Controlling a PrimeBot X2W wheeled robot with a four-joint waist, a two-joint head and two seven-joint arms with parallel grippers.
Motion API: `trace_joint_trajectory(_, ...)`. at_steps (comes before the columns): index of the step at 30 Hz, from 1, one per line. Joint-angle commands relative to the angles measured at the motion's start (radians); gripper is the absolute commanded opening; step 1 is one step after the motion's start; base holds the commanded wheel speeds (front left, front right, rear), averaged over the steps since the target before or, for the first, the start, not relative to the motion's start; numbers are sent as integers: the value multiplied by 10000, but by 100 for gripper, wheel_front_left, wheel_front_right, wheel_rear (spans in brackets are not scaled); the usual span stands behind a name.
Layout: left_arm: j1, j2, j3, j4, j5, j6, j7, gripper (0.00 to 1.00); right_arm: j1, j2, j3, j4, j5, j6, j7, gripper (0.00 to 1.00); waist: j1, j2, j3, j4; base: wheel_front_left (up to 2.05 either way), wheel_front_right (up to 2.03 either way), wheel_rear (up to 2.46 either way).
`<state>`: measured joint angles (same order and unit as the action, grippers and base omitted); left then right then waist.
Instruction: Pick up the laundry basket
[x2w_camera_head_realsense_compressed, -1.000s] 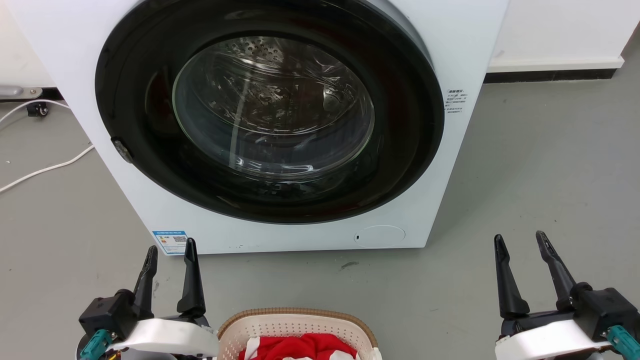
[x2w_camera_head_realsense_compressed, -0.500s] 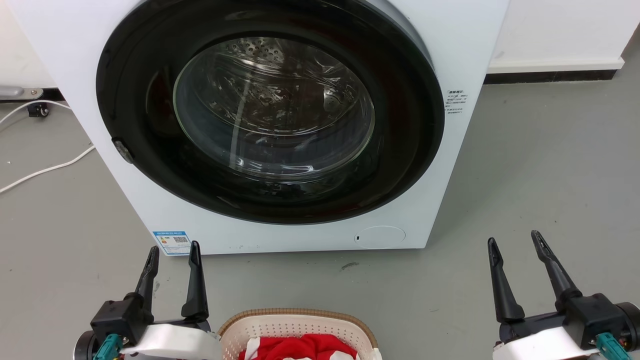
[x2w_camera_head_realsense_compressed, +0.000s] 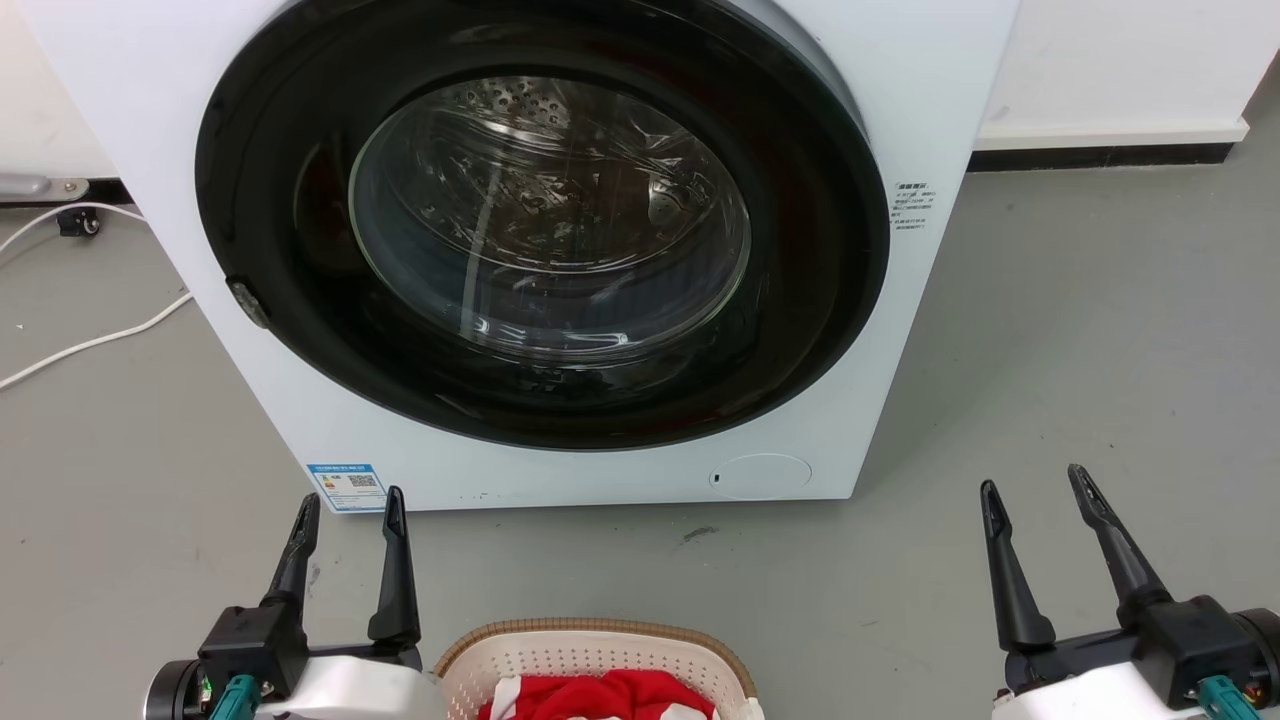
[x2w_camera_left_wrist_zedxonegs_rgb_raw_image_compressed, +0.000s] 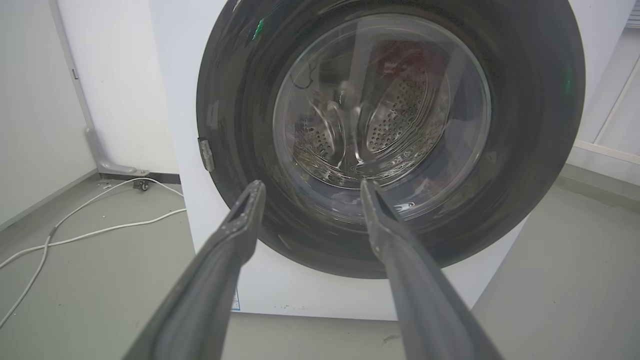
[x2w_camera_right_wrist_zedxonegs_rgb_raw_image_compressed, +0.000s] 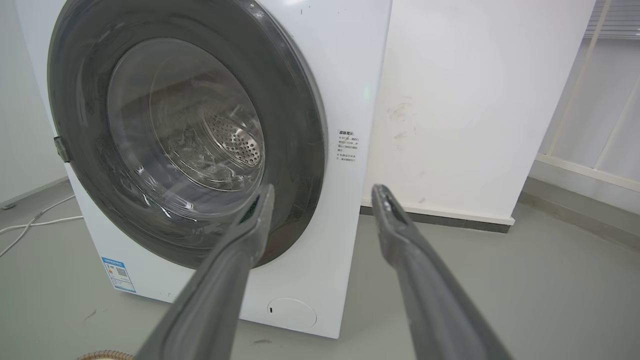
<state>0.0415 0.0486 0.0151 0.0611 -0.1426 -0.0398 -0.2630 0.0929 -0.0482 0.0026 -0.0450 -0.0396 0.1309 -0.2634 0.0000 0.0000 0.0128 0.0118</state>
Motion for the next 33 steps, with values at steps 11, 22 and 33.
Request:
trace_joint_trajectory(11,157,29,42,68,-35,86,-28,100,127,-34,-69,291,1033,-3,-21,100,0,0,-40,-1,0,0,0)
trace_joint_trajectory(22,147,29,-42,91,184,188,-28,100,114,-34,-76,369,1249,-3,-21,100,0,0,-47,23,0,0,0)
trace_joint_trajectory(33,144,29,-68,6,347,235,-28,100,106,-34,-30,396,1245,-3,-21,100,0,0,-24,15,0,0,0)
